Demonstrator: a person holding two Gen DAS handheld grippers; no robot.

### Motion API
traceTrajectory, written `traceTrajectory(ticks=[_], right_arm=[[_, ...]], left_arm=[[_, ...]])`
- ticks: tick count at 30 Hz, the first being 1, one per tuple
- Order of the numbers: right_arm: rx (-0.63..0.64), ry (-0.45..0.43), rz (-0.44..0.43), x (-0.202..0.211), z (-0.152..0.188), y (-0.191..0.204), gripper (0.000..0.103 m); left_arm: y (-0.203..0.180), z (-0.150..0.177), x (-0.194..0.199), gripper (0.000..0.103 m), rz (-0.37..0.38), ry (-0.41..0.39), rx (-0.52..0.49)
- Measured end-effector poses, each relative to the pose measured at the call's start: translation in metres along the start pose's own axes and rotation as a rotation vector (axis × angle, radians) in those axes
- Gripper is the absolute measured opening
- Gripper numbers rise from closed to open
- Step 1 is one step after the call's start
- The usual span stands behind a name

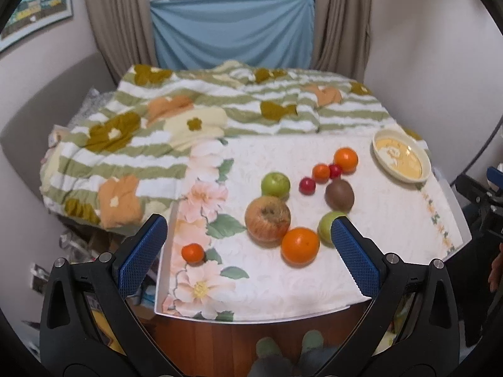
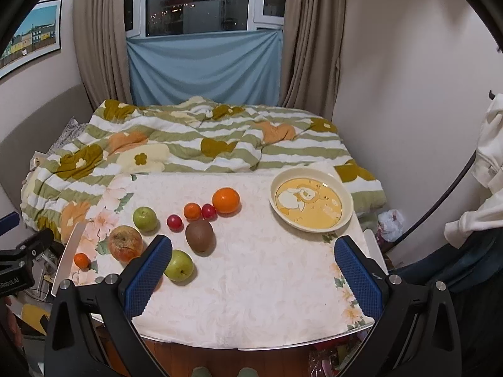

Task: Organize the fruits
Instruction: 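Grasp the large orange with the left tool while the right tool grasps the kiwi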

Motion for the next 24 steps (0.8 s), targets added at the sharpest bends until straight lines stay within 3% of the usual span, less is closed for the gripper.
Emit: traceTrajectory(ticks=[8, 14, 24], right_arm=[[0.069, 0.094, -0.069, -0.056, 0.010, 0.002, 0.103], [0.125, 0.156, -0.148, -0.108, 0.007, 0.006, 0.103], [0.225, 0.235, -0.293, -0.174, 0.001, 0.027, 0.103]], left_arm=[[-0.004, 0.016, -0.053, 0.103, 0.064, 0.135, 0.054], [-0.016, 0.029, -0.090, 0.103, 0.029, 0.230, 0.116], [-0.030, 0.043, -0.137, 0.103, -0.048, 0.310, 0.248]])
Point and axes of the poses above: each gripper's, at about its wrist camera, not at the fingertips, and x roughly against the way its jaws point, y to its left, z to its underside, the point moved 3 cm from there along -x, roughly the way its jaws point, and after that the axes turned 5 degrees about z, right-handed, at the moved point
